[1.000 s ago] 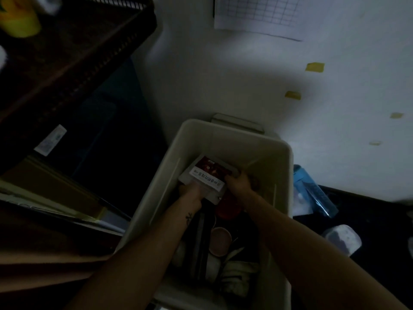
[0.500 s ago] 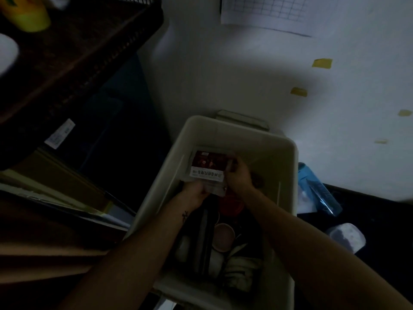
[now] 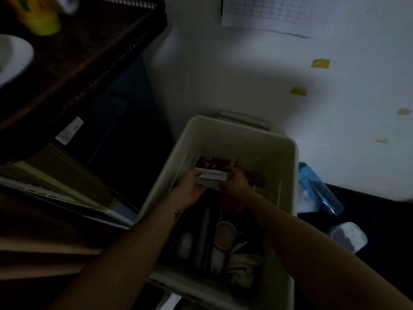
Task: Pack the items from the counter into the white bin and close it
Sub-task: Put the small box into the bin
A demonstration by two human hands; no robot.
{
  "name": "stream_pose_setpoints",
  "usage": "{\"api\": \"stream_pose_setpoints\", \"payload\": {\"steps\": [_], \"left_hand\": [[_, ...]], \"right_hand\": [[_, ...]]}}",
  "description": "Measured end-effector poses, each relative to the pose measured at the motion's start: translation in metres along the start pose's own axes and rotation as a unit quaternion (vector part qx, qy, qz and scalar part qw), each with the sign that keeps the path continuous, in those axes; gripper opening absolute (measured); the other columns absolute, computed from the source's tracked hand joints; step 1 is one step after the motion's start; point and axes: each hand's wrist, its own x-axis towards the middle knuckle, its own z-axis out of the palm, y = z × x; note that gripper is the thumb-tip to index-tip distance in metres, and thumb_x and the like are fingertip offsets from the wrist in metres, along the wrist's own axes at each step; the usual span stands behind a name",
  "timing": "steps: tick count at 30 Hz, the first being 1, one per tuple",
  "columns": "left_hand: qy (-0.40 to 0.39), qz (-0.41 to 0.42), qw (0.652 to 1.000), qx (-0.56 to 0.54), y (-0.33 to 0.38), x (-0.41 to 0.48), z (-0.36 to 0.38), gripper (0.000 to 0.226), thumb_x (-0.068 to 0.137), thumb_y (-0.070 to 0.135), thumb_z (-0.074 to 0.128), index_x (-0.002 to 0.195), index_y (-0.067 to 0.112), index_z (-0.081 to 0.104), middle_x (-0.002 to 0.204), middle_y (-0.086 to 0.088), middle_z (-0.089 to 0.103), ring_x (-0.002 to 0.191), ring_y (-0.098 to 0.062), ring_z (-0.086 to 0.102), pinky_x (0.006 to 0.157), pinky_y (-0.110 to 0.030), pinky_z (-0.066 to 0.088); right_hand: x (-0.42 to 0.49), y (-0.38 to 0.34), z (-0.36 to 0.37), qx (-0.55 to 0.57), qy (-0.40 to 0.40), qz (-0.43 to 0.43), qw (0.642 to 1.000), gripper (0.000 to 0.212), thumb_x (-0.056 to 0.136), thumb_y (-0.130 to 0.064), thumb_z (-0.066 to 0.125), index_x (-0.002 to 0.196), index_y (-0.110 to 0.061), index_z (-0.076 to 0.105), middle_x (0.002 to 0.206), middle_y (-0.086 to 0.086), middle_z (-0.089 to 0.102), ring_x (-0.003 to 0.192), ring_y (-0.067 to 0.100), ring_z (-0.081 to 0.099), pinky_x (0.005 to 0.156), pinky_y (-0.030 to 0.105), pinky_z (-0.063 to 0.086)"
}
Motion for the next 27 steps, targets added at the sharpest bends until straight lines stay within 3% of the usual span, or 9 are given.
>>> {"api": "stream_pose_setpoints", "payload": {"steps": [5,9,12,14,17,19,21,24,27], "left_hand": [[0.061,0.034,0.987,0.144,-0.004,-0.005,-0.009,0.021,0.094,0.011,0.045,0.106,0.009,0.062,0.096,-0.01,0.066,0.087,-0.02,0.064,0.069,-0.025,0.051],[0.103,0.117,0.944,0.291,-0.011,-0.014,-0.011,0.028,0.092,0.01,0.046,0.113,0.012,0.064,0.103,-0.011,0.069,0.087,-0.024,0.069,0.064,-0.025,0.057],[0.132,0.176,0.904,0.366,-0.016,-0.017,-0.009,0.031,0.09,0.007,0.047,0.119,0.005,0.058,0.113,-0.013,0.066,0.097,-0.028,0.067,0.082,-0.038,0.059],[0.117,0.196,0.862,0.453,-0.02,-0.018,-0.01,0.033,0.091,0.009,0.047,0.124,0.009,0.053,0.118,-0.007,0.06,0.106,-0.026,0.061,0.091,-0.037,0.053],[0.048,0.259,0.765,0.588,-0.026,-0.02,-0.016,0.026,0.094,0.008,0.046,0.117,0.007,0.058,0.112,-0.006,0.06,0.104,-0.022,0.059,0.087,-0.027,0.047],[-0.019,0.338,0.698,0.631,-0.031,-0.024,-0.02,0.017,0.09,0.0,0.046,0.096,0.002,0.063,0.099,-0.007,0.063,0.09,-0.018,0.059,0.076,-0.018,0.046],[-0.052,0.379,0.634,0.672,-0.035,-0.021,-0.024,0.018,0.087,-0.001,0.046,0.088,0.003,0.064,0.094,-0.007,0.066,0.084,-0.018,0.058,0.076,-0.025,0.047],[-0.027,0.351,0.517,0.781,-0.042,-0.012,-0.033,0.032,0.093,0.013,0.044,0.119,0.017,0.062,0.122,-0.004,0.063,0.114,-0.024,0.053,0.102,-0.031,0.03],[-0.023,0.326,0.488,0.809,-0.046,-0.008,-0.04,0.037,0.098,0.022,0.038,0.131,0.028,0.054,0.138,0.002,0.053,0.127,-0.02,0.043,0.099,-0.028,0.015]], "right_hand": [[-0.006,0.002,0.0,-0.005,-0.012,0.003,1.0,0.062,0.081,0.005,0.07,0.138,0.003,0.044,0.141,0.022,0.044,0.126,0.034,0.051,0.102,0.043,0.048],[-0.013,0.007,0.007,-0.037,-0.021,-0.009,0.999,0.061,0.083,-0.004,0.073,0.137,0.001,0.046,0.144,0.02,0.042,0.128,0.031,0.049,0.104,0.03,0.044],[-0.019,0.01,0.011,-0.058,-0.051,-0.017,0.997,0.065,0.084,-0.016,0.075,0.141,-0.005,0.045,0.146,0.021,0.042,0.13,0.033,0.048,0.109,0.034,0.04],[-0.023,0.013,0.012,-0.141,-0.046,-0.018,0.989,0.063,0.086,-0.032,0.073,0.141,-0.015,0.047,0.149,0.02,0.033,0.134,0.037,0.041,0.112,0.035,0.036],[-0.029,0.016,0.014,-0.285,-0.009,-0.026,0.958,0.057,0.088,-0.051,0.061,0.139,-0.03,0.047,0.151,0.018,0.021,0.137,0.04,0.027,0.113,0.044,0.028],[-0.033,0.014,0.016,-0.338,0.029,-0.063,0.939,0.052,0.089,-0.055,0.055,0.133,-0.028,0.053,0.145,0.016,0.028,0.133,0.039,0.027,0.109,0.049,0.031],[-0.035,0.009,0.018,-0.389,0.012,-0.108,0.915,0.042,0.092,-0.049,0.049,0.123,-0.023,0.061,0.138,0.013,0.042,0.129,0.036,0.037,0.105,0.046,0.037],[-0.041,0.005,0.022,-0.362,-0.064,-0.12,0.922,0.035,0.094,-0.031,0.046,0.114,-0.014,0.068,0.125,0.009,0.062,0.116,0.031,0.056,0.095,0.037,0.048],[-0.047,0.012,0.023,-0.352,-0.063,-0.106,0.928,0.036,0.098,-0.034,0.045,0.122,-0.017,0.066,0.129,0.007,0.063,0.113,0.028,0.06,0.092,0.031,0.049]]}}
